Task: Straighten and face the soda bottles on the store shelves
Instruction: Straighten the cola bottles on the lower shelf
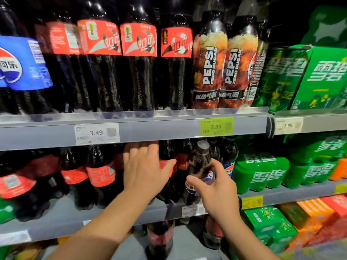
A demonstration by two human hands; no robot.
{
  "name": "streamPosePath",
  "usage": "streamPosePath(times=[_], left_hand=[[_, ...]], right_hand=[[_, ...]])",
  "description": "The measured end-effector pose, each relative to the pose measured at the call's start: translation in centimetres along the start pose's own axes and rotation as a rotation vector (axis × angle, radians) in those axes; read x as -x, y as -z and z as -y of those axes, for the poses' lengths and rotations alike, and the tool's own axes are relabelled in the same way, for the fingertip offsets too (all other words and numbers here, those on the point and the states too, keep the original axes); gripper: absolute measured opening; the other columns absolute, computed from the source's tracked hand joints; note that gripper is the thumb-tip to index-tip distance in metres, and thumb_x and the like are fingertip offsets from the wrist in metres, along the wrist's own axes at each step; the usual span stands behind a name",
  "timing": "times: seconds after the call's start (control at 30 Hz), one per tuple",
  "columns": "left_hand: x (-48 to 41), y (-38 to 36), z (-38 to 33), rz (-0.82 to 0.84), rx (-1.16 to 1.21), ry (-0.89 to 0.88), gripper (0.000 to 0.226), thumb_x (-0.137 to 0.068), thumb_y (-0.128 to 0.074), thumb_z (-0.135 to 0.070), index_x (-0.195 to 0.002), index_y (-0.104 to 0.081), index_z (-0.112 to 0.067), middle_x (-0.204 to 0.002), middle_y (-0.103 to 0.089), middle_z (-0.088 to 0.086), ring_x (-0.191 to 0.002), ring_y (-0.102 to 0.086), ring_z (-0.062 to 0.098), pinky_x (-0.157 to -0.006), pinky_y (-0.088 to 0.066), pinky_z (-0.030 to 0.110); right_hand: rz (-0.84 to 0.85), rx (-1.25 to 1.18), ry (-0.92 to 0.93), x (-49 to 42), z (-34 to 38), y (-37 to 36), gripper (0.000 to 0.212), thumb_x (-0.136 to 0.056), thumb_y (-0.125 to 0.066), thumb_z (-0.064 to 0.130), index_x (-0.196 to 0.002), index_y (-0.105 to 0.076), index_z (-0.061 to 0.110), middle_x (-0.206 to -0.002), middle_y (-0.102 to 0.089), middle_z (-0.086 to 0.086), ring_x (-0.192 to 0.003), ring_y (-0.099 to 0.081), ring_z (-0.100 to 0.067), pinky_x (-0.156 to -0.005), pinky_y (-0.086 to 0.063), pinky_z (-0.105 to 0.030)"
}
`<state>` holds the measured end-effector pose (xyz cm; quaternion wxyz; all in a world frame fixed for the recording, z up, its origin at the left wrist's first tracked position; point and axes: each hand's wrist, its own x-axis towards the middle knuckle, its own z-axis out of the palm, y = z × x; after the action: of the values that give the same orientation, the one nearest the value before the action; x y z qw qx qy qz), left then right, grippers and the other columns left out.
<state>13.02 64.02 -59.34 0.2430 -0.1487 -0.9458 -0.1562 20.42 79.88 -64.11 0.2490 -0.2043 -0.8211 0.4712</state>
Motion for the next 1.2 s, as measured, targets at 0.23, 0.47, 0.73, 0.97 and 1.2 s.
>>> streamPosePath(times=[0.23,0.47,0.73,0.97,1.2], left_hand=[[-2.0,-0.3,-2.2,0.124,-0.068,0.005,0.041,-0.091,-0.049,-0.056,-0.088,-0.061,-0.017,-0.085,-0.067,0.003,-0.086,-0.065,0.029,-0.071,-0.044,0.035],[-3.9,-0.2,-2.6,0.227,-0.078,0.048,0.028,-0.092,-0.052,-0.041,-0.111,-0.059,-0.021,-0.115,-0.06,0.005,-0.107,-0.055,0.031,-0.077,-0.041,0.035],[-3.7,0.4,-1.3,0.239,-0.043,0.103,0.037,-0.094,-0.047,-0.044,-0.118,-0.059,-0.019,-0.118,-0.059,0.008,-0.112,-0.053,0.035,-0.079,-0.044,0.04],[-4.3,-0.6,-0.3,0.189,-0.076,0.069,0.048,-0.093,-0.044,-0.052,-0.132,-0.05,-0.024,-0.142,-0.046,0.01,-0.131,-0.038,0.039,-0.104,-0.036,0.049],[-4.1,-0.4,-0.3,0.213,-0.083,0.088,0.052,-0.095,-0.039,-0.056,-0.133,-0.049,-0.023,-0.14,-0.047,0.01,-0.128,-0.041,0.037,-0.102,-0.036,0.045]], right_hand=[[-0.053,0.047,-0.008,-1.5,0.5,-1.5,0.079,-0.07,-0.081,0.052,-0.137,-0.051,0.024,-0.106,-0.072,0.004,-0.095,-0.067,-0.017,-0.085,-0.051,-0.033],[-0.074,0.109,0.059,-1.7,1.0,-2.3,0.086,-0.073,-0.079,0.053,-0.144,-0.044,0.019,-0.131,-0.063,0.0,-0.116,-0.06,-0.021,-0.1,-0.048,-0.04],[-0.084,0.148,0.063,-2.1,1.0,-2.9,0.059,-0.074,-0.077,0.054,-0.118,-0.057,0.021,-0.102,-0.069,0.006,-0.091,-0.065,-0.019,-0.078,-0.051,-0.034],[-0.084,0.155,0.095,-2.8,0.8,-3.2,0.047,-0.075,-0.075,0.056,-0.1,-0.058,0.021,-0.098,-0.068,0.005,-0.092,-0.063,-0.019,-0.077,-0.052,-0.037],[-0.021,0.187,0.109,-3.0,0.4,-3.8,0.067,-0.078,-0.072,0.056,-0.119,-0.053,0.007,-0.108,-0.066,-0.012,-0.099,-0.06,-0.031,-0.074,-0.041,-0.034]])
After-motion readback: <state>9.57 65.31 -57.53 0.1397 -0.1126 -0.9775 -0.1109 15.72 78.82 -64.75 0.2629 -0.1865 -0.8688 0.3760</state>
